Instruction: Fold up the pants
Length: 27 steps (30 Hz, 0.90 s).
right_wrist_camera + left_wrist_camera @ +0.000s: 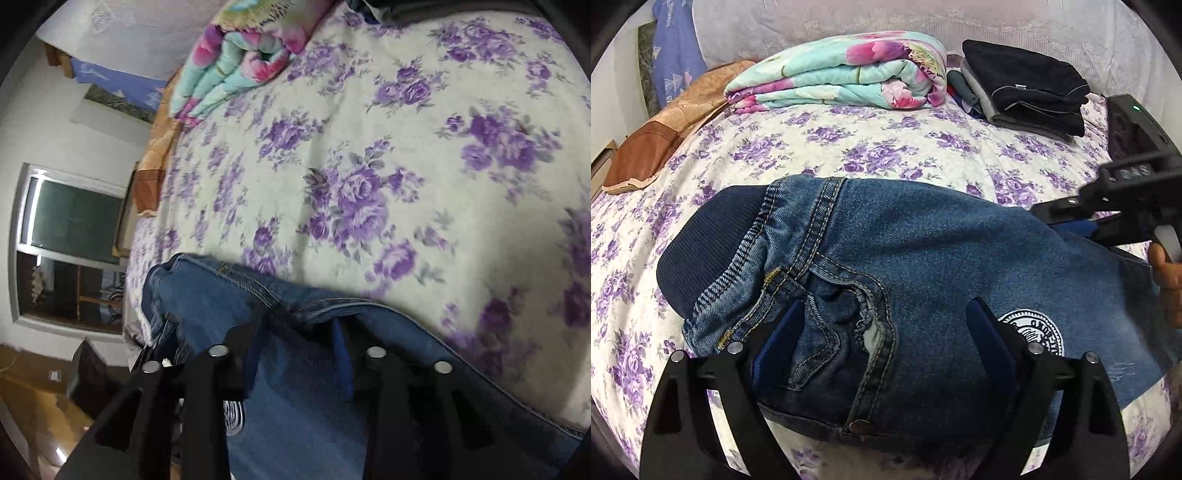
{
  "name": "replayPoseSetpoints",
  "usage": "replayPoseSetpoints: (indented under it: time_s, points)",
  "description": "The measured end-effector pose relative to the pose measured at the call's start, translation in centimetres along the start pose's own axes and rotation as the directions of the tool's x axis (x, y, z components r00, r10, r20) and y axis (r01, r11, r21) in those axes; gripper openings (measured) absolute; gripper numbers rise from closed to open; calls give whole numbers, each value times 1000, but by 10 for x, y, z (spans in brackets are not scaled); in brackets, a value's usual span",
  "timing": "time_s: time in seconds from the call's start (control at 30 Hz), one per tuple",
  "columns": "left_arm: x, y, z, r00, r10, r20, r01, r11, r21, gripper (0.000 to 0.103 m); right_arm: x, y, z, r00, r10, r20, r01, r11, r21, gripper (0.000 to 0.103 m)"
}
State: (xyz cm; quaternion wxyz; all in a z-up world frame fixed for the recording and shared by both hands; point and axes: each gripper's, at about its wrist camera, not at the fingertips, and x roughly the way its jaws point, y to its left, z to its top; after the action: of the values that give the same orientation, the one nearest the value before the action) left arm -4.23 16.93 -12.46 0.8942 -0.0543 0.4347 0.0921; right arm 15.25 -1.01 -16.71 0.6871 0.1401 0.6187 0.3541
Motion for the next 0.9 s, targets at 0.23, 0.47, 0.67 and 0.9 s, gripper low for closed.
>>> replayPoseSetpoints:
  time_s: [0.23,0.47,0.67,0.9]
  points:
    - [-4,6,2,999,-34,-12,34,999,-11,88,-57,14,-2,984,32,175,-13,994,-112,1]
    - [-4,-3,8,999,29,-29,-29,1000,-2,87,-68,12,14,964,-109,243,154,973,-172,4]
    - [-12,-12,5,998,60,-4,-60,998,18,87,-37,13,-16,993,-95,69,107,972,-208,5]
    - [-10,-9,0,999,35,6,-35,999,-7,89,-10,2,-13,997,-80,-6,79,991,-105,7]
